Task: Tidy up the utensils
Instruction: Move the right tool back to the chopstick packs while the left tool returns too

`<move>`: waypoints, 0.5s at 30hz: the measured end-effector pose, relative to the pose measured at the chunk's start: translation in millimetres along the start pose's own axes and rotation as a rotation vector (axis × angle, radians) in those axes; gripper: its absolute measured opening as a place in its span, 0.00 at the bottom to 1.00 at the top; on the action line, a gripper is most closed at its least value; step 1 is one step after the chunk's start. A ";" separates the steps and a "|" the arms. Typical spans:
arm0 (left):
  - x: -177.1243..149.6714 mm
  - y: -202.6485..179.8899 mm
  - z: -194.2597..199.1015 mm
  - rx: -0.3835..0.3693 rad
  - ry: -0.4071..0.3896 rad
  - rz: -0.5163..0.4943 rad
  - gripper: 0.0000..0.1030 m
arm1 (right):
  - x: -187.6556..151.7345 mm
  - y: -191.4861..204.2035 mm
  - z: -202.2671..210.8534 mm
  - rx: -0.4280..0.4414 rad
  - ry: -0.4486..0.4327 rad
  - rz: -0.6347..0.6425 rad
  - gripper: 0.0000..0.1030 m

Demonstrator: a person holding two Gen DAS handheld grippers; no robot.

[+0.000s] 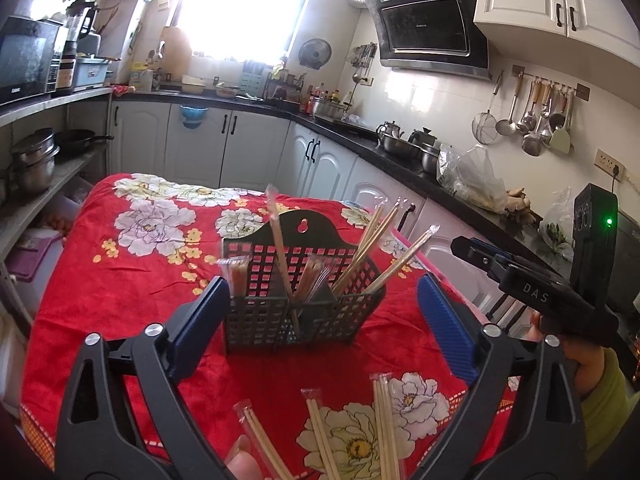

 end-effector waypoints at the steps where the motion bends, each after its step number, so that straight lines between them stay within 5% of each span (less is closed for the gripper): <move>1: -0.9 1.2 0.7 0.001 0.001 0.003 0.87 | -2.4 1.2 0.8 0.003 0.005 -0.001 0.41; 15: -23.4 16.0 8.1 0.033 0.030 0.020 0.89 | -32.7 23.7 6.7 0.041 0.062 0.029 0.43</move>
Point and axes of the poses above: each gripper's, at about its wrist camera, not at the fingertips, and z roughly against the way its jaws point, y to its left, x to its top, the point moved 6 cm from there along -z, roughly the way its jaws point, and after that the axes turned 10 degrees about z, right-handed, at the moved point
